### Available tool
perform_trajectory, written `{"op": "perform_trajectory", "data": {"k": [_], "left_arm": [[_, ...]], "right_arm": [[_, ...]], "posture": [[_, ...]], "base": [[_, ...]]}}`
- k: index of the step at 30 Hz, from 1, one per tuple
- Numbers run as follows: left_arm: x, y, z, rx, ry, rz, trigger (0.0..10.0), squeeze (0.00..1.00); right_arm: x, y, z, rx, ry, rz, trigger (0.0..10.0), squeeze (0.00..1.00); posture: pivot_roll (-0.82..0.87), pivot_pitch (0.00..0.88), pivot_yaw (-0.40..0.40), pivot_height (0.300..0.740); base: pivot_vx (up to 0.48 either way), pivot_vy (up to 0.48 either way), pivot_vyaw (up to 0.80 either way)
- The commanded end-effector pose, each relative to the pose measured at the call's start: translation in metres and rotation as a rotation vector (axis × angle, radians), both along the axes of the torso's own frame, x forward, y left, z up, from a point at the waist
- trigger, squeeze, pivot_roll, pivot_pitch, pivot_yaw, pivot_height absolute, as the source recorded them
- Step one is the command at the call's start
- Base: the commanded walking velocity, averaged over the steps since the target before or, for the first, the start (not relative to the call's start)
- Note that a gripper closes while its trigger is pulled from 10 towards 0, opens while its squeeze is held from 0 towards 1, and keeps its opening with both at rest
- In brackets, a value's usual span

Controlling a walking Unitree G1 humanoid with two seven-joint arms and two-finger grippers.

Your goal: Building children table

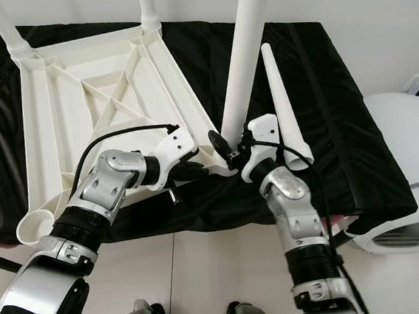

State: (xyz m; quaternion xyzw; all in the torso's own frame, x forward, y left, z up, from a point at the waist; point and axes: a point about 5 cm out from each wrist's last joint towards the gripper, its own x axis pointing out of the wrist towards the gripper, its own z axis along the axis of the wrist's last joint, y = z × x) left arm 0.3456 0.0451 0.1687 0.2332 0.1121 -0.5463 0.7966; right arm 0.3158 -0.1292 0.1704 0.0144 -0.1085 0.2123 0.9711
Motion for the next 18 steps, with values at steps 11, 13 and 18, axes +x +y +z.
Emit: {"op": "perform_trajectory", "data": {"k": [11,13,18], "left_arm": [[0.008,0.004,-0.002,-0.018,-0.055,0.155,10.0,0.0],[0.009,0.004,-0.002,-0.019,-0.055,0.155,10.0,0.0],[0.008,0.002,-0.002,-0.018,-0.057,0.151,10.0,0.0]], "right_arm": [[-0.013,0.033,0.002,0.094,0.023,-0.188,10.0,0.0],[-0.014,0.034,0.002,0.094,0.026,-0.207,10.0,0.0],[-0.016,0.046,-0.007,0.109,0.076,-0.29,10.0,0.0]], "posture": [[-0.01,0.11,-0.021,0.74],[-0.01,0.11,-0.021,0.74],[0.0,0.095,-0.026,0.74]], "base": [[0.0,0.0,0.0],[0.0,0.0,0.0],[0.0,0.0,0.0]]}}
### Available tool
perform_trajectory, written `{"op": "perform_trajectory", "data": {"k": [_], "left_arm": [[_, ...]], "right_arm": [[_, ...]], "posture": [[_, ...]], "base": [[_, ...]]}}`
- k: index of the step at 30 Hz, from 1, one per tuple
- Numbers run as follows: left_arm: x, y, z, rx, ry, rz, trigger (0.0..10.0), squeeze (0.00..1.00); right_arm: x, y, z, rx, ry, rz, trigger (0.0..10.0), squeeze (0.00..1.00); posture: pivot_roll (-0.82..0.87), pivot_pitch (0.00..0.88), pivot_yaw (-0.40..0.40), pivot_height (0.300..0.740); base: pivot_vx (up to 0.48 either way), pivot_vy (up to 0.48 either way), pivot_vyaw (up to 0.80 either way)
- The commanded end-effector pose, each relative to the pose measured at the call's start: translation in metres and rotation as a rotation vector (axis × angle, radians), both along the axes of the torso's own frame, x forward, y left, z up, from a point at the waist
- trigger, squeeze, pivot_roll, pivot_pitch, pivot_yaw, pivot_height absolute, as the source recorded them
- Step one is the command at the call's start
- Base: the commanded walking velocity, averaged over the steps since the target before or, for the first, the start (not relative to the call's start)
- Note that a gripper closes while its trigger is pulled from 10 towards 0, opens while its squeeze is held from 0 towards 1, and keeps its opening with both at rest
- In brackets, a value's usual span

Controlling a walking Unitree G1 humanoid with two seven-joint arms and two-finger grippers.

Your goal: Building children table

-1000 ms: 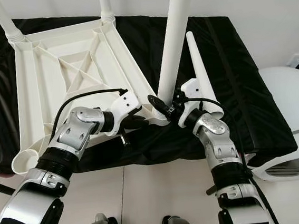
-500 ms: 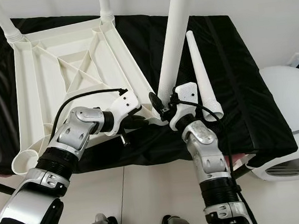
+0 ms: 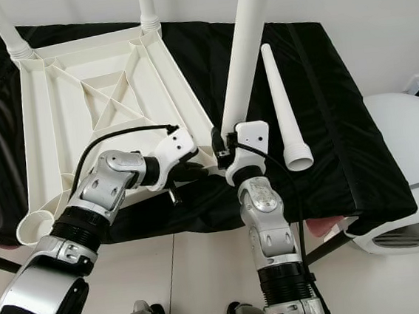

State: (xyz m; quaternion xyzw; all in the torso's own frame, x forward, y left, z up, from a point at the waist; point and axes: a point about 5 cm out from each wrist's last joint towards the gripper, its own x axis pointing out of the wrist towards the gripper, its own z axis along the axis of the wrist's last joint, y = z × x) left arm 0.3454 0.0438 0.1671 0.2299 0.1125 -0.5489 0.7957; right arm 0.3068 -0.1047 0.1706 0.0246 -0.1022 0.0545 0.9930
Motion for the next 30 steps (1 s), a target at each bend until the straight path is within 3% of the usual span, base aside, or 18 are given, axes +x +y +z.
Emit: {"op": "perform_trajectory", "data": {"k": [1,10,11,16,22,30], "left_arm": [[0.008,0.004,-0.001,-0.013,-0.063,0.156,10.0,0.0],[0.008,0.004,-0.001,-0.016,-0.064,0.157,10.0,0.0],[0.008,0.003,-0.001,-0.016,-0.064,0.156,10.0,0.0],[0.007,0.003,-0.001,-0.017,-0.064,0.154,10.0,0.0],[0.008,0.002,-0.001,-0.016,-0.065,0.148,10.0,0.0],[0.009,0.002,0.0,-0.017,-0.065,0.149,10.0,0.0]], "right_arm": [[-0.007,0.021,-0.007,0.066,0.039,0.025,10.0,0.0],[-0.009,0.027,-0.008,0.07,0.053,0.019,10.0,0.0],[-0.009,0.027,-0.008,0.078,0.054,0.033,10.0,1.0],[-0.01,0.027,-0.008,0.075,0.054,0.034,10.0,1.0],[-0.014,0.027,-0.004,0.109,0.026,0.139,10.0,1.0],[-0.013,0.012,-0.006,0.1,0.012,0.207,10.0,1.0]], "posture": [[0.0,0.095,-0.026,0.74],[0.0,0.089,-0.03,0.74],[0.0,0.086,-0.03,0.74],[0.0,0.085,-0.029,0.74],[-0.01,0.087,-0.025,0.74],[-0.01,0.093,-0.021,0.74]], "base": [[0.0,0.0,0.0],[0.0,0.0,0.0],[0.0,0.0,0.0],[0.0,0.0,0.0],[0.0,0.0,0.0],[0.0,0.0,0.0]]}}
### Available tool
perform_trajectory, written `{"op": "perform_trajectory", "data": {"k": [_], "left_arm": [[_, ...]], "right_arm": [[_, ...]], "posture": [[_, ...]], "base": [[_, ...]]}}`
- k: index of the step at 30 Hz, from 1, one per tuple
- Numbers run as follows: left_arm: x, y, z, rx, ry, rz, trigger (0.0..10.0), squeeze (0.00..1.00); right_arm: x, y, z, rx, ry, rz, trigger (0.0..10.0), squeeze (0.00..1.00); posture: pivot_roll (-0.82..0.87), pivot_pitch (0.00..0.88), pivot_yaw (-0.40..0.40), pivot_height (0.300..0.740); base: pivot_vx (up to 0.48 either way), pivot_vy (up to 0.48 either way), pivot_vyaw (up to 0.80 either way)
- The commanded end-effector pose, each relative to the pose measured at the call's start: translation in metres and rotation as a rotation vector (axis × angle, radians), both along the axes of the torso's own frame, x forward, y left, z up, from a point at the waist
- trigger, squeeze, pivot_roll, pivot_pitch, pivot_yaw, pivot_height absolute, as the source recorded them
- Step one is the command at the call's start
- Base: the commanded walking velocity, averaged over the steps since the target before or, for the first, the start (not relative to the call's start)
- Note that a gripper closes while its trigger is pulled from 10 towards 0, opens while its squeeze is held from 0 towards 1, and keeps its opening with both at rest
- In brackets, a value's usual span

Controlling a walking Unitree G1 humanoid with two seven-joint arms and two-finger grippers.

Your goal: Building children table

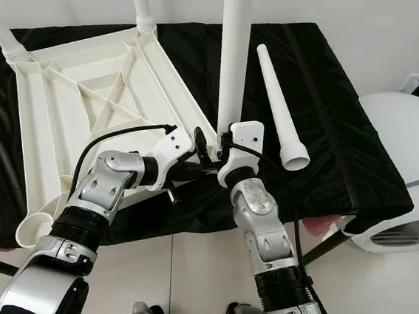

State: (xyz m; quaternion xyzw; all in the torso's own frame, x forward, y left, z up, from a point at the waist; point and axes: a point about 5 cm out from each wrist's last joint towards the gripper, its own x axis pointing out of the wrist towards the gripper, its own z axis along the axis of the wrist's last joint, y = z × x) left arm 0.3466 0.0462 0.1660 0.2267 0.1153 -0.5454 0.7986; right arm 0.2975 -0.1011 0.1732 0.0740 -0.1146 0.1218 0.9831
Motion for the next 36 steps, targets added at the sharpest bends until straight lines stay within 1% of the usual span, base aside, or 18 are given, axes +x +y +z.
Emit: {"op": "perform_trajectory", "data": {"k": [1,2,4,5,6,7,8,10,12,19,21,22,24,25,27,29,32,36], "left_arm": [[0.007,-0.001,0.001,-0.014,-0.07,0.138,10.0,0.0],[0.007,-0.001,0.001,-0.014,-0.07,0.138,10.0,0.0],[0.008,0.0,0.001,-0.014,-0.07,0.139,10.0,0.0],[0.008,0.0,0.001,-0.014,-0.07,0.141,10.0,0.0],[0.008,0.001,0.001,-0.014,-0.069,0.143,10.0,0.0],[0.008,0.001,0.001,-0.014,-0.069,0.143,10.0,0.0],[0.008,0.001,0.001,-0.014,-0.07,0.144,10.0,0.0],[0.008,0.001,0.001,-0.014,-0.07,0.144,10.0,0.0],[0.009,0.001,0.002,-0.015,-0.071,0.146,10.0,0.0],[0.01,0.002,0.003,-0.017,-0.073,0.149,10.0,0.0],[0.01,0.003,0.004,-0.017,-0.076,0.152,10.0,0.0],[0.01,0.003,0.004,-0.017,-0.076,0.152,10.0,0.0],[0.01,0.004,0.004,-0.015,-0.077,0.156,10.0,0.0],[0.01,0.004,0.004,-0.015,-0.077,0.156,10.0,0.0],[0.01,0.005,0.004,-0.015,-0.077,0.158,10.0,0.0],[0.01,0.005,0.004,-0.016,-0.077,0.159,10.0,0.0],[0.009,0.005,0.003,-0.015,-0.076,0.16,10.0,0.0],[0.009,0.005,0.003,-0.015,-0.075,0.159,10.0,0.0]], "right_arm": [[-0.003,0.007,-0.009,0.007,0.035,0.067,10.0,1.0],[-0.003,0.007,-0.009,0.007,0.035,0.067,10.0,1.0],[0.004,-0.01,-0.013,-0.041,0.034,0.098,10.0,1.0],[0.008,-0.021,-0.014,-0.07,0.03,0.119,10.0,0.0],[0.01,-0.029,-0.014,-0.085,0.026,0.137,10.0,0.0],[0.01,-0.029,-0.014,-0.085,0.026,0.137,10.0,0.0],[0.015,-0.039,-0.012,-0.104,0.014,0.178,10.0,0.0],[0.017,-0.042,-0.011,-0.106,0.009,0.198,10.0,0.0],[0.022,-0.05,-0.008,-0.131,0.001,0.269,10.0,0.0],[0.027,-0.055,-0.007,-0.18,-0.01,0.381,10.0,0.0],[0.032,-0.056,-0.007,-0.216,0.004,0.505,10.0,0.0],[0.032,-0.056,-0.007,-0.216,0.004,0.505,10.0,0.0],[0.036,-0.058,-0.007,-0.254,0.025,0.607,10.0,0.0],[0.036,-0.058,-0.007,-0.254,0.025,0.607,10.0,0.0],[0.039,-0.06,-0.005,-0.286,0.03,0.659,10.0,0.0],[0.041,-0.061,-0.005,-0.3,0.025,0.667,10.0,0.0],[0.049,-0.065,-0.003,-0.318,0.035,0.68,10.0,0.0],[0.052,-0.066,-0.001,-0.35,0.035,0.688,10.0,0.0]], "posture": [[-0.01,0.093,-0.021,0.74],[-0.01,0.093,-0.021,0.74],[-0.01,0.097,-0.019,0.74],[-0.01,0.099,-0.018,0.74],[-0.01,0.099,-0.018,0.74],[-0.01,0.099,-0.018,0.74],[-0.01,0.1,-0.017,0.74],[-0.01,0.1,-0.017,0.74],[-0.01,0.101,-0.019,0.74],[-0.01,0.101,-0.02,0.74],[0.0,0.103,-0.023,0.74],[0.0,0.103,-0.023,0.74],[0.0,0.103,-0.024,0.74],[0.0,0.103,-0.024,0.74],[0.01,0.102,-0.026,0.74],[0.01,0.102,-0.027,0.74],[0.01,0.099,-0.026,0.74],[0.01,0.096,-0.024,0.74]], "base": [[0.0,0.0,0.0],[0.0,0.0,0.0],[0.0,0.0,0.0],[0.0,0.0,0.0],[0.0,0.0,0.0],[0.0,0.0,0.0],[0.0,0.0,0.0],[0.0,0.0,0.0],[0.0,0.0,0.0],[0.0,0.0,0.0],[0.0,0.0,0.0],[0.0,0.0,0.0],[0.0,0.0,0.0],[0.0,0.0,0.0],[0.0,0.0,0.0],[0.0,0.0,0.0],[0.0,0.0,0.0],[0.0,0.0,0.0]]}}
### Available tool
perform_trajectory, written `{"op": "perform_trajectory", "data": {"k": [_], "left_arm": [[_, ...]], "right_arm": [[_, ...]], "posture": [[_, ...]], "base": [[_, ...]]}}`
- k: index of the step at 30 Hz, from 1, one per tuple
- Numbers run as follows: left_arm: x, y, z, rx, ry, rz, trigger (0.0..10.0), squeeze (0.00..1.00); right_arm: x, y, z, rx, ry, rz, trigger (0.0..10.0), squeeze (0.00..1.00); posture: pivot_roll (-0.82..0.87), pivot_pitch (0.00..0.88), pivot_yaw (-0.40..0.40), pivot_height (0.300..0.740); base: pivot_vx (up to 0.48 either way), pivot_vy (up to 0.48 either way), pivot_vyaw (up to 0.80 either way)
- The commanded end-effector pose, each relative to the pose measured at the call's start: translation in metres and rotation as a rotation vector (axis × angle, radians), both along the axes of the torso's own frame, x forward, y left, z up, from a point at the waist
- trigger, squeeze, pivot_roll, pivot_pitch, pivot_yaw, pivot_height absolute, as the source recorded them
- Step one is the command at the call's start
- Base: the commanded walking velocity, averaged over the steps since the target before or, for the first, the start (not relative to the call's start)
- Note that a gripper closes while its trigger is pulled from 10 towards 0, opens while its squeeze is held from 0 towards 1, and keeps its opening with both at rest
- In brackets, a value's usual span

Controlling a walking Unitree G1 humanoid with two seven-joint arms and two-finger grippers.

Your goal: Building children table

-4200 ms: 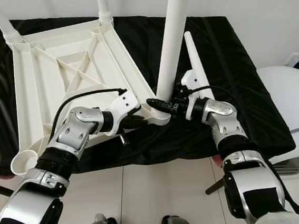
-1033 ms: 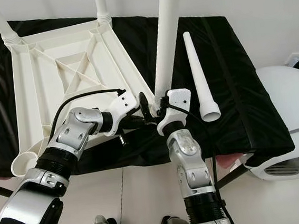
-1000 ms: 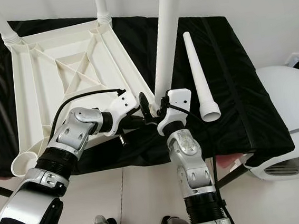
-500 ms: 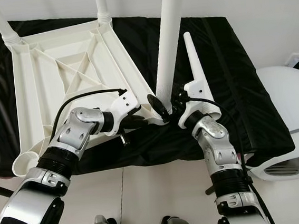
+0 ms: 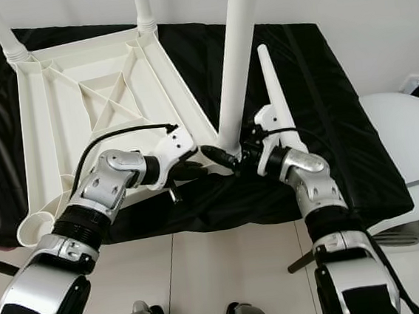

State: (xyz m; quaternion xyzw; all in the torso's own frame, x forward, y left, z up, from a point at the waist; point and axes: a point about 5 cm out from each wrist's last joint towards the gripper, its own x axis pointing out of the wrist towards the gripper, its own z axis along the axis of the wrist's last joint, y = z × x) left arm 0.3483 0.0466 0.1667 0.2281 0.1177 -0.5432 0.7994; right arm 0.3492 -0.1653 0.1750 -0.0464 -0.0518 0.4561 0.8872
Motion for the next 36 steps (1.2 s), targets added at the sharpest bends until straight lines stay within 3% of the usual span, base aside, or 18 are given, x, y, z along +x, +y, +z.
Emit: {"op": "perform_trajectory", "data": {"k": [1,6,7,8,9,11,12,28,36], "left_arm": [[0.007,0.005,0.002,-0.02,-0.077,0.154,10.0,0.0],[0.007,0.005,0.002,-0.018,-0.076,0.152,10.0,0.0],[0.007,0.005,0.002,-0.017,-0.076,0.15,10.0,0.0],[0.007,0.005,0.001,-0.016,-0.076,0.149,10.0,0.0],[0.006,0.005,0.001,-0.014,-0.077,0.148,10.0,0.0],[0.006,0.005,0.001,-0.014,-0.077,0.148,10.0,0.0],[0.006,0.005,0.001,-0.014,-0.077,0.147,10.0,0.0],[0.004,0.002,-0.002,-0.017,-0.071,0.146,10.0,0.0],[0.004,0.003,-0.003,-0.018,-0.069,0.148,10.0,0.0]], "right_arm": [[0.0,-0.002,-0.003,-0.03,0.004,0.01,10.0,0.0],[0.004,-0.003,-0.002,-0.044,-0.002,0.02,10.0,0.0],[0.004,-0.003,-0.003,-0.044,0.0,0.025,7.5,0.0],[0.005,-0.003,-0.004,-0.039,0.001,0.029,4.2,0.0],[0.005,-0.003,-0.005,-0.039,0.001,0.031,3.7,0.0],[0.005,-0.003,-0.005,-0.039,0.001,0.031,3.7,0.0],[0.005,-0.003,-0.006,-0.034,0.003,0.037,0.0,0.0],[-0.002,-0.001,-0.009,0.046,-0.036,0.021,0.0,0.0],[-0.006,0.001,-0.008,0.134,-0.061,-0.098,0.0,0.0]], "posture": [[0.01,0.096,-0.024,0.74],[0.02,0.093,-0.023,0.74],[0.02,0.09,-0.022,0.74],[0.02,0.088,-0.021,0.74],[0.02,0.088,-0.021,0.74],[0.02,0.088,-0.021,0.74],[0.02,0.084,-0.021,0.74],[0.01,0.075,-0.034,0.74],[0.0,0.086,-0.036,0.74]], "base": [[0.0,0.0,0.0],[0.0,0.0,0.0],[0.0,0.0,0.0],[0.0,0.0,0.0],[0.0,0.0,0.0],[0.0,0.0,0.0],[0.0,0.0,0.0],[0.0,0.0,0.0],[0.0,0.0,0.0]]}}
